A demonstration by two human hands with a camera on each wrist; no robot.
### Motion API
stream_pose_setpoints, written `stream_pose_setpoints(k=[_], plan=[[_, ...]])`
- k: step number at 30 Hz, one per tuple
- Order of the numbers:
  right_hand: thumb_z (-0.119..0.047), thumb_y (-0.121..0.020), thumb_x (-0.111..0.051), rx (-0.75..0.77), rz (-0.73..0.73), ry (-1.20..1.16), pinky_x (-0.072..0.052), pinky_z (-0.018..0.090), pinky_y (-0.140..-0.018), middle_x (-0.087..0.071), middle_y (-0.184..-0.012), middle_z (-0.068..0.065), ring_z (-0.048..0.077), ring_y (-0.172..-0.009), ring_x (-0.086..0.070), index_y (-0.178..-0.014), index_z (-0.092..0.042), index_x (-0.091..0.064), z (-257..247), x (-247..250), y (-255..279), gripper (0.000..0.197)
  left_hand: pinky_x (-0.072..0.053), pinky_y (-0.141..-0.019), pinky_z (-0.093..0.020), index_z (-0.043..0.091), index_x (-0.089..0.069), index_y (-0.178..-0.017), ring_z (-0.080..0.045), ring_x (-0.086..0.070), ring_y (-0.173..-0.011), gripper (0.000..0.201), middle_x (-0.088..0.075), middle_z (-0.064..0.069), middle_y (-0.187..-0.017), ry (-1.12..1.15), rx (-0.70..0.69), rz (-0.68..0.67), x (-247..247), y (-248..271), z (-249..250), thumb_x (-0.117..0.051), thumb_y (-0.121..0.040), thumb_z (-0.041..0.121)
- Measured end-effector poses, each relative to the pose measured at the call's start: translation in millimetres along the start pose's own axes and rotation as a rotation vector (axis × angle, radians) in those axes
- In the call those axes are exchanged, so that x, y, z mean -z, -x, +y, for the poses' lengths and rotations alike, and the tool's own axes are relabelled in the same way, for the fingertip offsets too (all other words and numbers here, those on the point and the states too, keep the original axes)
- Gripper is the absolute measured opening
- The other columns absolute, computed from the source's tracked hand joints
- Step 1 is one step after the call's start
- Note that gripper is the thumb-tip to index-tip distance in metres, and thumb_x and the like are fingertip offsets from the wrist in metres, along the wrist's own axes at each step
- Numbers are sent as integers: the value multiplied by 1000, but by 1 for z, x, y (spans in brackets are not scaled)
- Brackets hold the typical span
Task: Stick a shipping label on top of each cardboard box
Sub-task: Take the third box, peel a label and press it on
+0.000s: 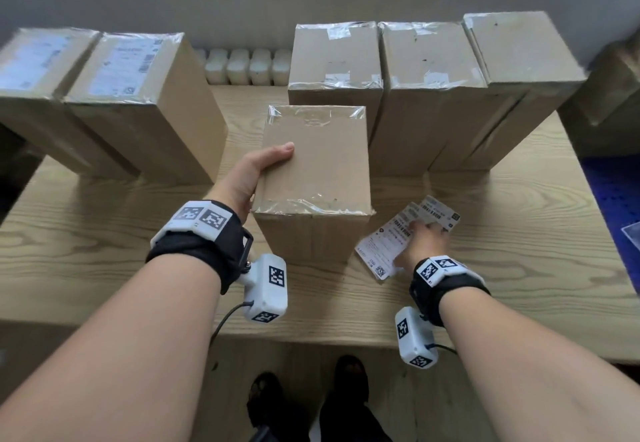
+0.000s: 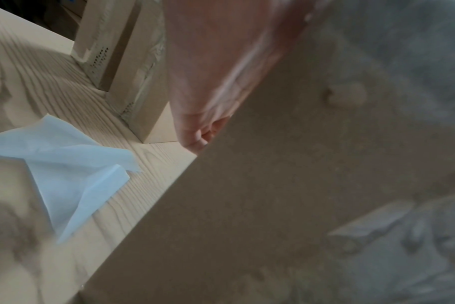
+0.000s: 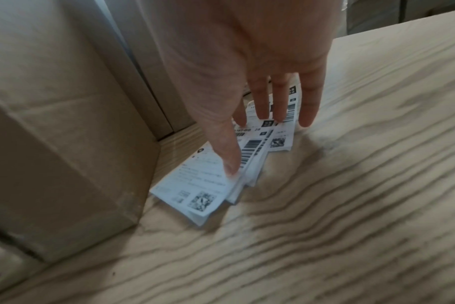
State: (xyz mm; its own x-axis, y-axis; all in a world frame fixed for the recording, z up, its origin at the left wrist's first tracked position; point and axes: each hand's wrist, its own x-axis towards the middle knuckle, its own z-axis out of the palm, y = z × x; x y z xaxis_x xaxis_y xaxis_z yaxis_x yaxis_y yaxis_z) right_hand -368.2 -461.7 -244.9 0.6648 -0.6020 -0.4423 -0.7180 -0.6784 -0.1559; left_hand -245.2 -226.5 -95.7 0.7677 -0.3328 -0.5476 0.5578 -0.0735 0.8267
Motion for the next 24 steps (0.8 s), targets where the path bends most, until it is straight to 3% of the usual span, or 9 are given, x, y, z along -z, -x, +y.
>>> stream_pose_setpoints(k=[8, 11, 14, 17, 20, 24], plan=[[-15, -71, -79, 9, 12, 36, -48, 46, -90, -42, -132, 16, 34, -124, -41, -134, -16, -41, -1, 5, 7, 74, -54, -84, -34, 13, -70, -94, -20, -69, -74, 19, -74, -4, -82, 19, -3, 22, 0, 1, -1, -65, -87, 30], [-9, -74, -77, 24, 44, 4, -49, 44, -86, -44, -129, 18, 36, -119, -47, -130, -12, -44, -2, 7, 9, 65, -56, -80, -33, 13, -69, -95, -19, -70, -73, 20, -74, -4, -82, 23, -3, 18, -1, 1, -1, -65, -87, 30], [-3, -81, -65, 35, 79, -52, -51, 42, -77, -47, -124, 19, 39, -103, -59, -123, -8, -47, -5, 8, 9, 46, -56, -77, -32, 13, -70, -97, -19, -70, -73, 22, -74, -4, -83, 22, -3, 27, 1, 1, -2, -67, -85, 31], [-4, -87, -56, 6, 85, -129, -46, 36, -67, -57, -111, 16, 35, -87, -61, -112, -10, -49, -3, 11, 5, 27, -55, -83, -35, 13, -70, -103, -22, -71, -80, 40, -75, -6, -90, 8, 9, 49, 2, 1, -3, -75, -71, 37], [-10, -89, -53, -49, 45, -194, -52, 38, -70, -59, -89, 10, 31, -78, -58, -102, -13, -48, -1, 15, -1, 15, -52, -94, -39, 13, -70, -110, -25, -70, -91, 55, -75, -7, -99, -7, 20, 69, 4, -1, -3, -77, -63, 41], [-15, -88, -57, -129, -7, -210, -53, 39, -76, -61, -92, 11, 34, -86, -62, -91, -16, -48, -1, 17, -7, 9, -51, -98, -40, 13, -70, -112, -25, -70, -96, 60, -75, -6, -102, -16, 24, 81, 6, -3, -4, -79, -61, 43]])
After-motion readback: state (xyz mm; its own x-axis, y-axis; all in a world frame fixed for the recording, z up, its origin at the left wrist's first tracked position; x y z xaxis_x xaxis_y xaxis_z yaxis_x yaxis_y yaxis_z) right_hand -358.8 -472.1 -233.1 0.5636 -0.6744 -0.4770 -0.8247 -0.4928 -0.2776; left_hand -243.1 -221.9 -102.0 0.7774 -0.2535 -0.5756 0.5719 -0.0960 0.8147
